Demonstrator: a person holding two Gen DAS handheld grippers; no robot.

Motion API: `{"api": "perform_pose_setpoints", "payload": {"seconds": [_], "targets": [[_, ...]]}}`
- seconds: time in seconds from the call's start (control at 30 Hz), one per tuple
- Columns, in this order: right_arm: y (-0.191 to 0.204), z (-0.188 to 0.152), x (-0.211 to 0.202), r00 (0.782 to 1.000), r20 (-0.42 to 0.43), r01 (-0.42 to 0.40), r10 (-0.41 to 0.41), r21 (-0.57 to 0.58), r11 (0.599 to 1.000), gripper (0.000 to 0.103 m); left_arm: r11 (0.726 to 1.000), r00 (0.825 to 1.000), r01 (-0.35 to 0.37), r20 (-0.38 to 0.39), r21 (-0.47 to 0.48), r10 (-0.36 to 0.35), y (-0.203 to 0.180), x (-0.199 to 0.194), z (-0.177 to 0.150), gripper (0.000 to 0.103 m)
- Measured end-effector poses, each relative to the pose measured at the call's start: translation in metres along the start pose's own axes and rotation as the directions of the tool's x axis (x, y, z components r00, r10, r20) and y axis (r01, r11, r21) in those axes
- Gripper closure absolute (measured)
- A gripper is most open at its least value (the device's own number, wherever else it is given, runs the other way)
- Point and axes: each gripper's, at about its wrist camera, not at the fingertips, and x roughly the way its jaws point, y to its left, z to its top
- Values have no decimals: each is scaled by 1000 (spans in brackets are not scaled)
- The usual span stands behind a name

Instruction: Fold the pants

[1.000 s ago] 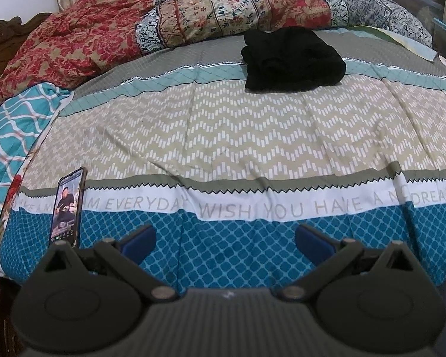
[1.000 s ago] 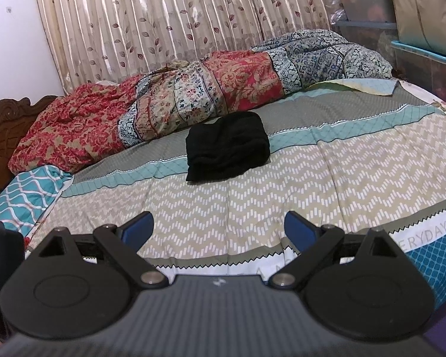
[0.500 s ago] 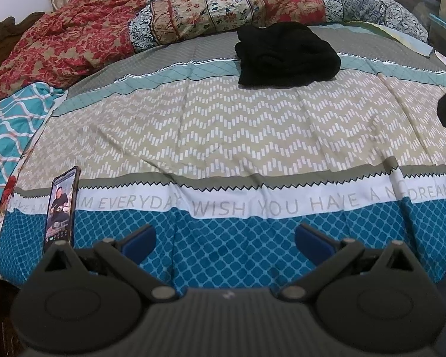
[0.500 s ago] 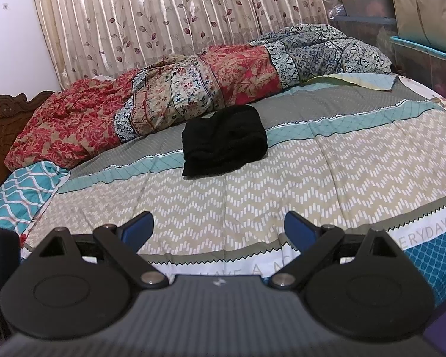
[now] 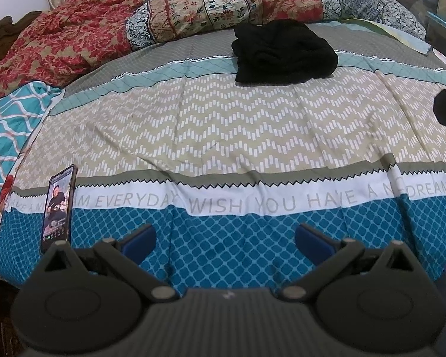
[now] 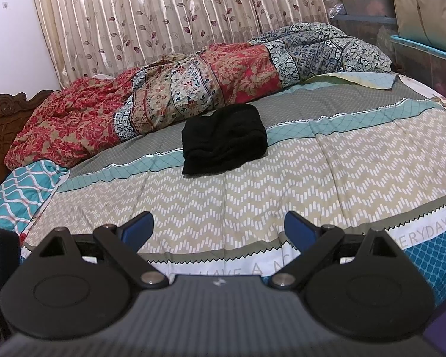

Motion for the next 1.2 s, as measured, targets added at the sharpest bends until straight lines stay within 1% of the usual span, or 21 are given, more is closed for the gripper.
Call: {"api": "perform_pose_setpoints", "payload": {"seconds": [0.67, 0.83, 1.2], "targets": [[-3, -7, 5, 1000, -12, 3, -3, -7, 1000, 7, 1000, 1000, 9, -15, 4, -9, 0, 2, -1, 0], [-2, -8, 8, 999, -35, 14, -14, -15, 1000, 7, 1000, 1000, 9, -10, -6, -9, 4, 1, -1, 0], [-1, -10, 10, 997, -68, 31, -35, -73, 997, 7, 1000, 1000, -4, -10, -2, 4, 3, -1, -1, 0]]}}
